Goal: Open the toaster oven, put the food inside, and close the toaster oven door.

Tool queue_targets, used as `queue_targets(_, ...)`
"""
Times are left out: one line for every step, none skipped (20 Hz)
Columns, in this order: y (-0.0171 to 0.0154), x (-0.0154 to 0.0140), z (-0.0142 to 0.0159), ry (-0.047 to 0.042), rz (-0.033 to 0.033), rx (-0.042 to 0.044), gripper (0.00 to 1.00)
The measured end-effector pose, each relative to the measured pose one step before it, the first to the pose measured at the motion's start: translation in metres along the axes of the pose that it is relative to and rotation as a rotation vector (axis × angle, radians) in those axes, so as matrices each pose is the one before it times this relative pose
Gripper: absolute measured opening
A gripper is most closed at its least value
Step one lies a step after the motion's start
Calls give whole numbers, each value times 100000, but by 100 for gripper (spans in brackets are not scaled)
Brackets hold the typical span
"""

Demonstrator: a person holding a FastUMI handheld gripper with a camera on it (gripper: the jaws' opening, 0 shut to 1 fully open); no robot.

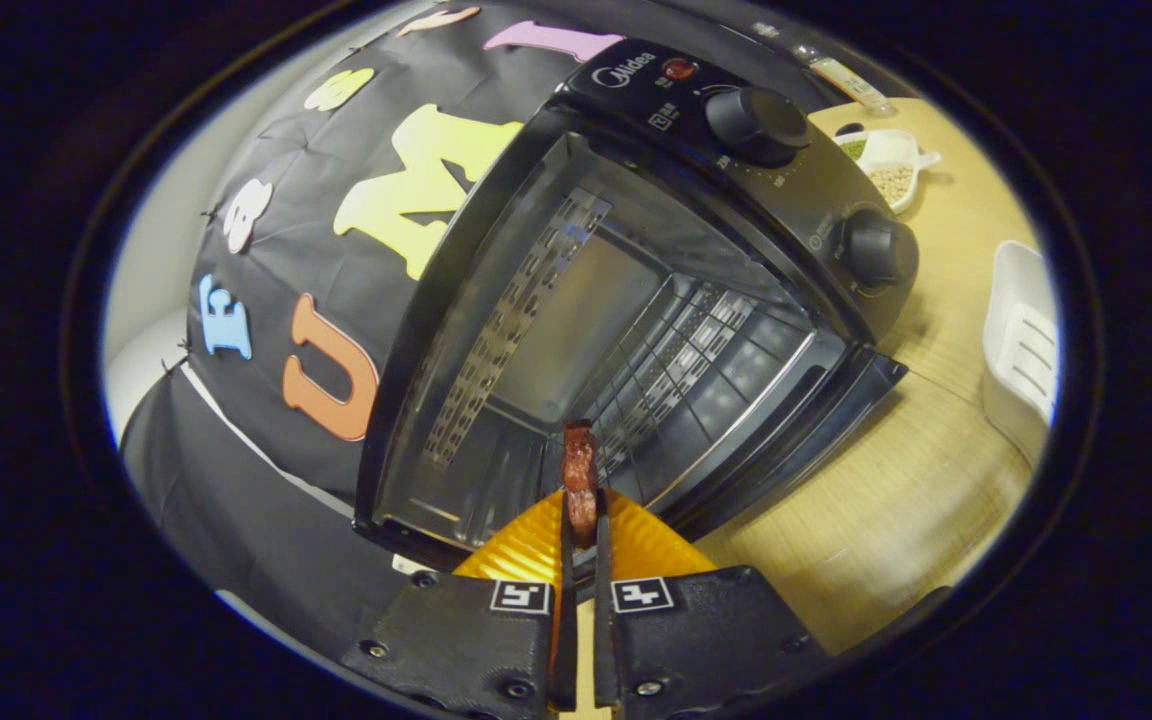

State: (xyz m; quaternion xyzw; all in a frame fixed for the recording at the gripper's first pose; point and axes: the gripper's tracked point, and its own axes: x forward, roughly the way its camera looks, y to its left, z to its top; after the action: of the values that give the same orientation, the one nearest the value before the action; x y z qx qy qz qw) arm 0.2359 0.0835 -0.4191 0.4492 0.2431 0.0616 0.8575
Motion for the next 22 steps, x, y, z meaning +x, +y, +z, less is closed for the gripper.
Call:
queue_targets(182, 17, 44, -772, -1163, -2296, 9)
queue_targets(122, 67, 1, -392, -1375, -3663, 9)
queue_targets(153, 34, -11, -763, -1225, -3412, 10)
queue_targets(24, 114, -28, -450, -1282, -2709, 10)
queue_targets(105, -71, -1, -648, -979, -1971, 10)
queue_targets(-1, -24, 252, -1059, -948, -1706, 12)
queue_targets(-120, -8, 340, -1693, -986, -1551, 12)
queue_targets(22, 67, 444, -1405, -585, -2334, 13)
queue_targets(43, -31, 211, -1085, -491, -2692, 14)
queue_targets(8, 24, 297, -652, -402, -3098, 14)
queue_targets(-49, 246, 269, -743, -649, -2836, 14)
queue_targets(-32, 66, 256, -629, -634, -3000, 14)
queue_targets(-211, 146, 177, -781, -1046, -2777, 15)
queue_targets(-211, 105, 379, -984, -1138, -2426, 16)
queue_targets(-184, 91, 128, -884, -1276, -1879, 17)
queue_targets(-447, 34, 398, -1259, -2622, -2951, 20)
queue_targets(-483, 41, 325, -1392, -2895, -3843, 23)
queue_targets(-349, -21, 534, -1764, -2754, -4588, 30)
queue_targets(-577, -253, 569, -2256, -3847, -6302, 36)
queue_targets(-434, -242, 720, -2646, -2457, -6310, 49)
queue_targets(88, -443, 637, -2732, -411, -4750, 61)
queue_targets(199, -390, 642, -2183, 487, -3603, 74)
